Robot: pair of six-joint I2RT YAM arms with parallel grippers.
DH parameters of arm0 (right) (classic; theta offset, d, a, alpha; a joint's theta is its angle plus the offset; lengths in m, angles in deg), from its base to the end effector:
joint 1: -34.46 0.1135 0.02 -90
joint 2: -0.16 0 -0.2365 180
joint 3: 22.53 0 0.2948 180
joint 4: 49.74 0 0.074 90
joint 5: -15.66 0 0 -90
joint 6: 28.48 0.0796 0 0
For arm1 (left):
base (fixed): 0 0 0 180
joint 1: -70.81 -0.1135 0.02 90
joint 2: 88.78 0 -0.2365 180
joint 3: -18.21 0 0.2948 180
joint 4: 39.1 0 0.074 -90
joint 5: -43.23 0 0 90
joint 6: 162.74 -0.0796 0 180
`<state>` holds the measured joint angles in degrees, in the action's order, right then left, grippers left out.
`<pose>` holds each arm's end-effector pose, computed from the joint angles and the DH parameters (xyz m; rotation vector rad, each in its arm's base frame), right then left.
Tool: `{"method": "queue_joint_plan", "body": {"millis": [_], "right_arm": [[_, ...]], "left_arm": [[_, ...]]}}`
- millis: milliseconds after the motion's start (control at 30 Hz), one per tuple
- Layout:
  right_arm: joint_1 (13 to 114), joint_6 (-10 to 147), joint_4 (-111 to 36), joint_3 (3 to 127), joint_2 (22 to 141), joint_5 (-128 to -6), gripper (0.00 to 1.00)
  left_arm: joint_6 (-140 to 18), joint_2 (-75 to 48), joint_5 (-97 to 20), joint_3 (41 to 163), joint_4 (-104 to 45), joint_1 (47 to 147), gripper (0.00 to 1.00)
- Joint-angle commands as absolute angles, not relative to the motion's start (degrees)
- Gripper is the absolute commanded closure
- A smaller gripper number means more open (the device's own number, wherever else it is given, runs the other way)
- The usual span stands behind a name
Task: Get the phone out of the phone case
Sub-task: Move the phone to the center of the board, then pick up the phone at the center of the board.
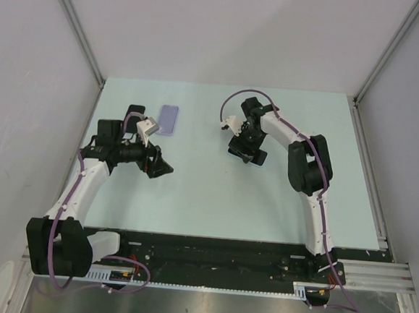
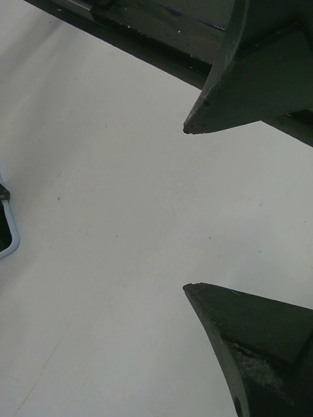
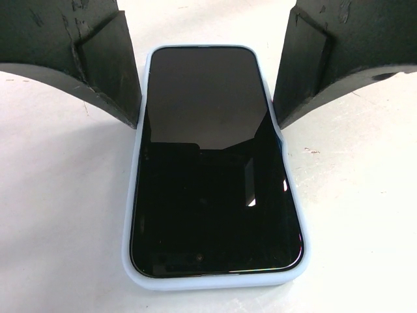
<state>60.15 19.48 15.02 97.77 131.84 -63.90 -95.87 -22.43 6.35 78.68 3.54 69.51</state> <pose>0.4468 0.2309 0.0841 -1.6254 2.3649 0.2099 0.3004 -0.0569 0.2087 0.7947 2.0038 -0.8651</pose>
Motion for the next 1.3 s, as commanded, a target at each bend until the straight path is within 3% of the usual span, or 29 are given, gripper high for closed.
{"method": "queue_joint_plan", "body": {"millis": [0, 267, 667, 1267], "right_arm": [[61.3, 19.1, 19.3, 97.0, 136.7, -62.2, 0.56], [61.3, 20.2, 15.8, 93.4, 132.7, -61.6, 0.62], [61.5, 25.2, 8.2, 86.7, 120.6, -60.0, 0.66], [63.9, 29.3, -5.1, 71.7, 105.3, -62.0, 0.69]], "left_arm": [[-97.5, -23.0, 5.9, 79.8, 2.9, 69.1, 0.00], [-95.0, -23.0, 3.2, 84.9, 2.8, 69.2, 0.00], [-88.0, -3.3, 12.7, 93.1, 1.5, 69.6, 0.00], [-79.8, 12.6, 10.7, 102.6, -0.9, 80.3, 0.00]]}}
